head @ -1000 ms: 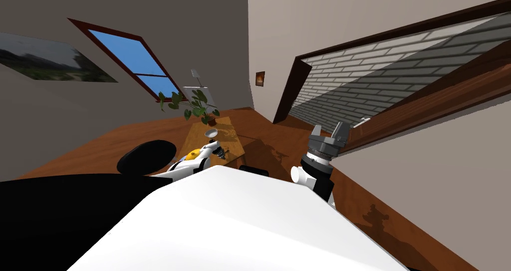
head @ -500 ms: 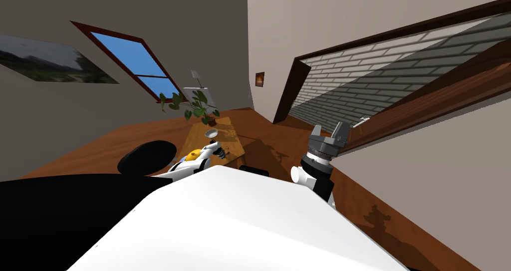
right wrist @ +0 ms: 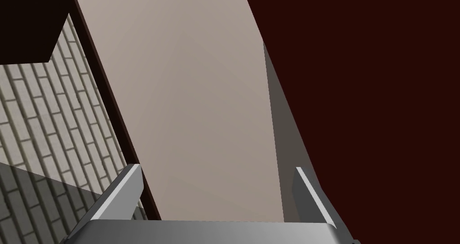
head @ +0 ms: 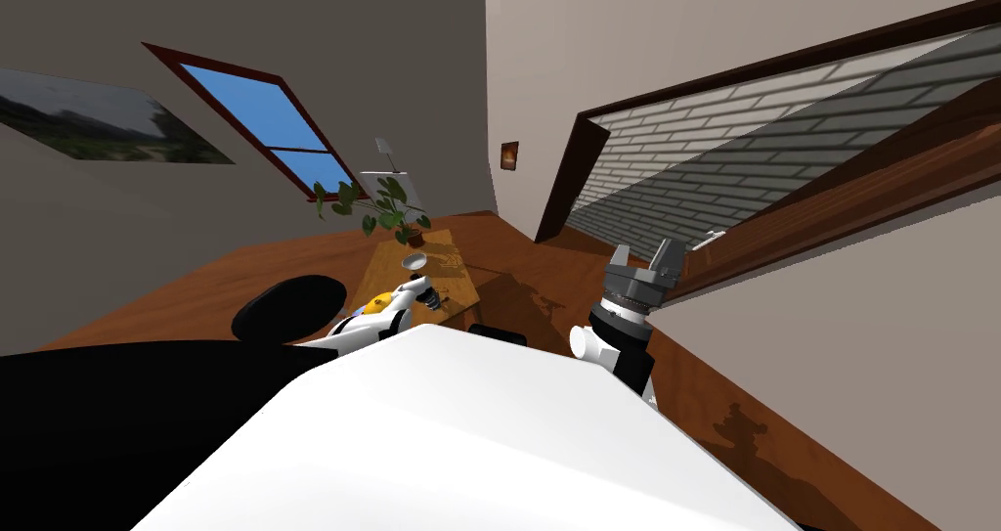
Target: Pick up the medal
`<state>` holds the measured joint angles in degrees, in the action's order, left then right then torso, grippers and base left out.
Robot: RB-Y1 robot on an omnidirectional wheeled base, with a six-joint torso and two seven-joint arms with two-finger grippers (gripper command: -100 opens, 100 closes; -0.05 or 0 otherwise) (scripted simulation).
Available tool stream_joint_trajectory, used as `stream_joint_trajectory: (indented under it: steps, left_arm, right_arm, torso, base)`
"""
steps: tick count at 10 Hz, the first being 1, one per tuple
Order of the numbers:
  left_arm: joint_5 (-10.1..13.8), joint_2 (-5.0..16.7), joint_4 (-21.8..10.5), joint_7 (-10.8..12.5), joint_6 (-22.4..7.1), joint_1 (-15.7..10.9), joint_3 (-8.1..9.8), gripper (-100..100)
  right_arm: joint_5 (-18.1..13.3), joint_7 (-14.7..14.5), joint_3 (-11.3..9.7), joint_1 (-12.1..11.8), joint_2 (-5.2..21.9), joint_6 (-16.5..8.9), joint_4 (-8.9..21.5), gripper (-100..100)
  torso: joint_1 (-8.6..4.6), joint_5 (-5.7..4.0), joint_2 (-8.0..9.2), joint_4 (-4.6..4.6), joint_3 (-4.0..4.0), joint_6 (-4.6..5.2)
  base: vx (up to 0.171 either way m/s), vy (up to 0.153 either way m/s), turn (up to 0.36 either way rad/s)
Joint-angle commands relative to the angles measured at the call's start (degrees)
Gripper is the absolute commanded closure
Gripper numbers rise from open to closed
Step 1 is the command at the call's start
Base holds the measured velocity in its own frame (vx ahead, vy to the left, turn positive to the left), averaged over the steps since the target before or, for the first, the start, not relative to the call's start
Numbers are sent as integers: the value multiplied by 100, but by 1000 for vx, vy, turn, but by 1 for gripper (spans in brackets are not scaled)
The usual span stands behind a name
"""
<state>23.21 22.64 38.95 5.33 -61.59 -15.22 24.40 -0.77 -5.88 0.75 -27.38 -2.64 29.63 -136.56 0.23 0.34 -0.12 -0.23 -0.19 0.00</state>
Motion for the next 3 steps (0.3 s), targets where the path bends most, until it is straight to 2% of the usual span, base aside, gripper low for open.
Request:
stream_joint_trajectory:
  steps: [1,2,3]
  left_arm:
    - [12,55,93,18,-166,-14,24,100]
    - [0,28,80,22,-108,-5,11,100]
    - [0,33,91,29,-134,-8,13,0]
  right_arm:
    - [0,0,0,0,0,0,0,0]
    - [0,0,0,0,0,0,0,0]
    - [0,0,0,0,0,0,0,0]
  torso:
    - [0,0,0,0,0,0]
    - [0,0,0,1,1,0]
    - [0,2,1,-1,0,0]
  base:
    - [0,0,0]
    - [0,0,0]
    - [0,0,0]
